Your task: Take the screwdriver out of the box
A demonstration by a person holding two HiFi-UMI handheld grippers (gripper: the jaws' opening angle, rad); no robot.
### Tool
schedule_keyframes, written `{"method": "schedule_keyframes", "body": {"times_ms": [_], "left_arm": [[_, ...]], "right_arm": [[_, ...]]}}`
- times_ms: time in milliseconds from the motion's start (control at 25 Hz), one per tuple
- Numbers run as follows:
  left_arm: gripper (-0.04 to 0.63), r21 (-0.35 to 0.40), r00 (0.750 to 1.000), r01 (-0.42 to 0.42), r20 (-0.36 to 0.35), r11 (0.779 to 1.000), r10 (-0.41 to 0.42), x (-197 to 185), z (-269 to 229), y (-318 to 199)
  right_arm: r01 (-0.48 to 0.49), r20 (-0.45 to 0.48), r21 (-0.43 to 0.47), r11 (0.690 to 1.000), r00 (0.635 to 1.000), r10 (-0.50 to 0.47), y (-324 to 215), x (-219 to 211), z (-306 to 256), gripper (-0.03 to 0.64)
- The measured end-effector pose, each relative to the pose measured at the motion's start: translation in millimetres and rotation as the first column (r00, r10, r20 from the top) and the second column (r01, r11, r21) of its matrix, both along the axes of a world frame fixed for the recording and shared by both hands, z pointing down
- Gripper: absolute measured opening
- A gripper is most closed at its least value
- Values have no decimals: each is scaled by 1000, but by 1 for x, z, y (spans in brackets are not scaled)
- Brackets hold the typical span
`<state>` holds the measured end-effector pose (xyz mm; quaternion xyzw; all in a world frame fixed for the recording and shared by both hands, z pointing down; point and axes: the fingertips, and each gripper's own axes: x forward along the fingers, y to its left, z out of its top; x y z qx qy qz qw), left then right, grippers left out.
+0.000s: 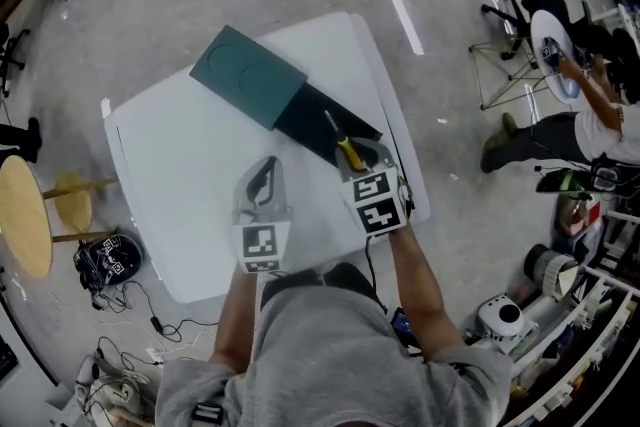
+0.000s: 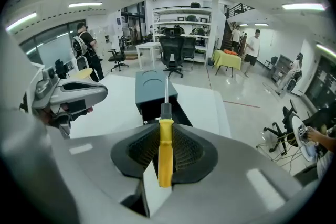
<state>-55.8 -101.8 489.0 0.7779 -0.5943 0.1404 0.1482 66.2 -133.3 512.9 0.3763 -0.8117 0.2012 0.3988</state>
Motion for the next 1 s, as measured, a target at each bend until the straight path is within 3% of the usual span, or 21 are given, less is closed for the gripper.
{"method": "schedule_keyframes", "body": {"times_ms": [480, 800, 1000], "left_arm": [[12, 58, 986, 163, 22, 985, -165, -48, -35, 47], [12, 65, 951, 303, 40, 951, -305, -107, -37, 82], [12, 49, 918, 392, 37, 919, -394, -147, -32, 111]], "right_arm": [[179, 65, 53, 982, 981, -182, 41, -67, -36, 75], [324, 87, 52, 945, 941, -328, 66, -135, -35, 75], [419, 96, 32, 908, 902, -420, 87, -187, -26, 75]]}}
